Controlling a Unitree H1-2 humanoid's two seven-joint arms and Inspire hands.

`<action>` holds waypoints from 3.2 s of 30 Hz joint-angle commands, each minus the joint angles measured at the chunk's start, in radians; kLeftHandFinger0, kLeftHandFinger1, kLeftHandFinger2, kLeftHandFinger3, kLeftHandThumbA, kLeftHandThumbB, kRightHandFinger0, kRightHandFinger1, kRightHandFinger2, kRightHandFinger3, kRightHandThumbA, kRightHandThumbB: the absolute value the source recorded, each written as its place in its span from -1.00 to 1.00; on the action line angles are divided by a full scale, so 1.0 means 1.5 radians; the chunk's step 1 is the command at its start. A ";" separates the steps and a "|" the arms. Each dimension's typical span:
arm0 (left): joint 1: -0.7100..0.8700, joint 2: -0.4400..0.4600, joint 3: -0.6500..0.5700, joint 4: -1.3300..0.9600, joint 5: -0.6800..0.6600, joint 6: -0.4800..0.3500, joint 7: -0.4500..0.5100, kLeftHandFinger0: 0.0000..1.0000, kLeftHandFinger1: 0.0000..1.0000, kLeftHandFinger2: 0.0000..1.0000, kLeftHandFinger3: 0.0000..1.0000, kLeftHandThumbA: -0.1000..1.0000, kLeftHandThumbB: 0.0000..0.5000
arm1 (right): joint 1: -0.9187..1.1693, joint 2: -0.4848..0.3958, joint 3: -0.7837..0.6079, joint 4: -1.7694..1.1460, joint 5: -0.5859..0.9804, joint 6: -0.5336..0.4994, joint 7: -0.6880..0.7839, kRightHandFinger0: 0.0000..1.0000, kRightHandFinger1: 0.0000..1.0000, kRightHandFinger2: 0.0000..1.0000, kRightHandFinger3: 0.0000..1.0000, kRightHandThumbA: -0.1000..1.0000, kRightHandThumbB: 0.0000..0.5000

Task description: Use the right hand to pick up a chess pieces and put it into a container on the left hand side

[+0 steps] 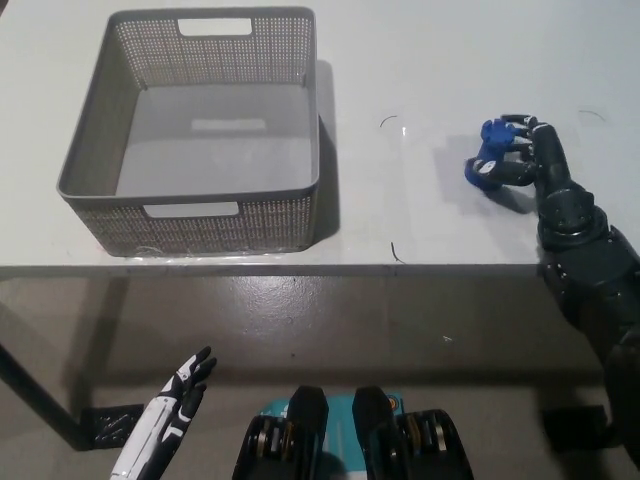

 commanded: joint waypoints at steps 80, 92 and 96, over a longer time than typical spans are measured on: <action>-0.026 0.022 -0.005 -0.020 0.021 0.012 -0.013 1.00 1.00 1.00 1.00 1.00 0.76 | -0.188 0.231 0.232 -0.031 -0.070 -0.074 0.004 1.00 1.00 1.00 1.00 1.00 0.92; -0.026 0.021 -0.004 -0.020 0.026 0.024 -0.012 1.00 1.00 1.00 1.00 1.00 0.85 | -0.048 0.125 0.144 -0.431 -0.012 -0.039 0.077 1.00 1.00 1.00 1.00 1.00 0.90; -0.022 0.023 -0.004 -0.016 0.024 0.020 -0.012 1.00 1.00 1.00 1.00 1.00 0.82 | 0.047 0.078 0.120 -0.675 0.015 0.023 0.109 1.00 1.00 1.00 1.00 1.00 0.82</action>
